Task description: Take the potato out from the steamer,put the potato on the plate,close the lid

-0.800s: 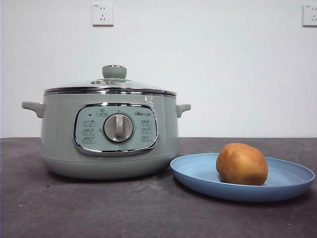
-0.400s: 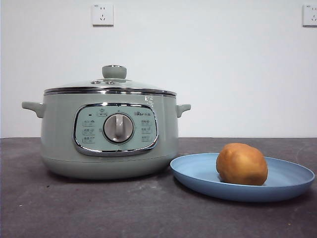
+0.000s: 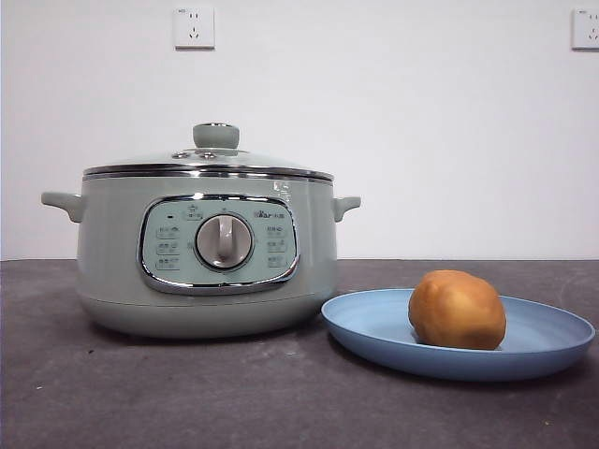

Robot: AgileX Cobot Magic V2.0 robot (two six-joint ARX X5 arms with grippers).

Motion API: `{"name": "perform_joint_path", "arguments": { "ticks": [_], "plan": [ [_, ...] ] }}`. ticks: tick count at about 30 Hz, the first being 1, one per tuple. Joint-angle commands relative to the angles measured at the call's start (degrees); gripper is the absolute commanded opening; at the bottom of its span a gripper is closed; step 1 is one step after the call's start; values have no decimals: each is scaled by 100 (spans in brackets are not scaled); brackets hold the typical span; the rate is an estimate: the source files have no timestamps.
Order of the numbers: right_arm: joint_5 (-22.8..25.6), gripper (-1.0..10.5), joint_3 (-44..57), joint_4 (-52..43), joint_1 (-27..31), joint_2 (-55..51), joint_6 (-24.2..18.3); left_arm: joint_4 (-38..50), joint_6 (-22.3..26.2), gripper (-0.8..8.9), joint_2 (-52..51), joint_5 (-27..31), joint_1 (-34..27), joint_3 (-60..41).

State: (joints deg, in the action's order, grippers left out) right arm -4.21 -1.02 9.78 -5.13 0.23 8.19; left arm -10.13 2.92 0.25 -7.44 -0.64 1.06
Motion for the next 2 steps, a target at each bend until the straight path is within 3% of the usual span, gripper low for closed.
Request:
{"name": "perform_joint_path", "arguments": {
  "ticks": [1, 2],
  "plan": [
    [13, 0, 55, 46, 9, -17, 50, 17, -35, -4, -17, -13, -17, -92],
    [15, 0, 55, 46, 11, -17, 50, 17, -35, -4, -17, -13, -17, -92]
  ]
}}
